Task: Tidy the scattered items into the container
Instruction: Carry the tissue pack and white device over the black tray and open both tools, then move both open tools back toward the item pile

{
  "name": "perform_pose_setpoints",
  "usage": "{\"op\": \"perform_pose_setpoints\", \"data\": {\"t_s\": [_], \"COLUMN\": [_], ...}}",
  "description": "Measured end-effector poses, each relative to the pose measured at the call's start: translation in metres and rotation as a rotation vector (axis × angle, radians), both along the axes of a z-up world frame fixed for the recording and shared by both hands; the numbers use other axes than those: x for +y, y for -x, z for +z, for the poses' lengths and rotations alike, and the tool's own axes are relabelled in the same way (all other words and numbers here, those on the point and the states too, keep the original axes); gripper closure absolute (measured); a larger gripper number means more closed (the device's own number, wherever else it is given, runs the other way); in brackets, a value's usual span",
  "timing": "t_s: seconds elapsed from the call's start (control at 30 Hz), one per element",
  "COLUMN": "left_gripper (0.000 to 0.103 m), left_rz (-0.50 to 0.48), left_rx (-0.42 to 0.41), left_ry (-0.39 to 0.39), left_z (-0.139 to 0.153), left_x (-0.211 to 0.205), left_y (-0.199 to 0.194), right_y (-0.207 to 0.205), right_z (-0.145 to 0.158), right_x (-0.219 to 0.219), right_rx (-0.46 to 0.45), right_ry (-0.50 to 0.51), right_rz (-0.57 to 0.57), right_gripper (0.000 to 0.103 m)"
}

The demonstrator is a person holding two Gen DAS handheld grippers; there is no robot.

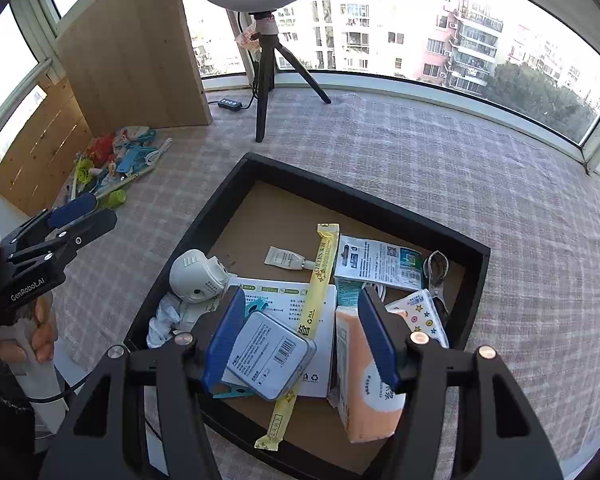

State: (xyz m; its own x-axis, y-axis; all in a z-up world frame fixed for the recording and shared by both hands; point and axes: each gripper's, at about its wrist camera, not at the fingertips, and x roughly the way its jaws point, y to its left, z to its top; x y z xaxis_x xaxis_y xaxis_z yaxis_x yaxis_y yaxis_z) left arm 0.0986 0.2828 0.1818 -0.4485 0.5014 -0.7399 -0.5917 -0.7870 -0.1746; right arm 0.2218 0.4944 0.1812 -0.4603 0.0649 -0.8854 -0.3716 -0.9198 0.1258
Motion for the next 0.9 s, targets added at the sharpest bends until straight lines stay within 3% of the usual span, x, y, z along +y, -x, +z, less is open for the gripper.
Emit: {"op": "perform_pose_setpoints", "data": {"t_s": [0.2,0.5,0.73,0.9], "left_gripper": [0.035,0.035,0.035,0.035], "left_rz": [0.122,0.337,0.517,0.596], "left_rx": [0.023,-0.018,-0.064,-0.031], "left_ry": [0.068,0.111,0.175,0.214], "left_z": [-0.008,-0.032,-0.062,-0.058], "left_x": [-0.056,-0.154,-0.227,-0.259], "left_y": [0.006,0.026,0.039,0.041], "right_y": [0.042,0.109,0.149,0.17], "right_z": [-0.002,-0.007,-0.02,-0.024], "right_x": [-0.05,-0.138,-0.19,-0.213], "right_rx": [0.021,0.068,0.082,0.1], "right_ry": [-0.013,-0.05,-0.028,-0.012], "right_rz": [0.124,0.325,0.413,0.432], "right_gripper": [0.045,0.045,0.045,0.045]}}
